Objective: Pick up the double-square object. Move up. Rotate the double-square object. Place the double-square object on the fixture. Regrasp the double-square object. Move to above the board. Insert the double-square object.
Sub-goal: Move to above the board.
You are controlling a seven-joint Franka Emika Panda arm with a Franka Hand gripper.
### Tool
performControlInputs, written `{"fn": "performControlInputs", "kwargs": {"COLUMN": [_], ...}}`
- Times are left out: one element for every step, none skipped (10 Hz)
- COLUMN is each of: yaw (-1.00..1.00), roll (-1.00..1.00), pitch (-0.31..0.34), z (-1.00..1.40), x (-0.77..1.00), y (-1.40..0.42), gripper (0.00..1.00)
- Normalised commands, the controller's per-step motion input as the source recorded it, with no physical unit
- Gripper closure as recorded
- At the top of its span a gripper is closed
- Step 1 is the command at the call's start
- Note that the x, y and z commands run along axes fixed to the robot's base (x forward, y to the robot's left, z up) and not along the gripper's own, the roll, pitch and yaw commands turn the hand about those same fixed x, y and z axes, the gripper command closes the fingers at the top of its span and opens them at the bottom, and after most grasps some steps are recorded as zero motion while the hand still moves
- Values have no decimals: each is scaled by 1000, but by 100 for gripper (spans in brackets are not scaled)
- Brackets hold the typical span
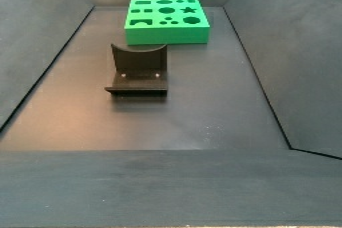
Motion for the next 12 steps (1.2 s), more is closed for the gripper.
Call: {"fn": "performControlInputs", "kwargs": {"yaw": [-115, -112, -108, -102, -97, -94, -81, -71, -64, -52, -43, -37], "roll": [-1000, -1000, -1000, -1000, -1000, -1000, -1000, -1000, -1000, -1000, -972, -822], "pitch": [75, 74, 73, 84, 90, 91, 92, 88, 82, 70, 64, 44], "z": [282, 295, 281, 287, 289, 288, 296, 303, 302, 180, 94, 62], "x": [-475, -493, -505, -511, -518, -521, -549, -574, -602, -389, -247, -174], "y": [-1000, -1000, -1000, -1000, -1000, -1000, -1000, -1000, -998, -586, -313, -199], "gripper": [100, 100, 100, 100, 100, 100, 100, 100, 100, 100, 100, 100]}}
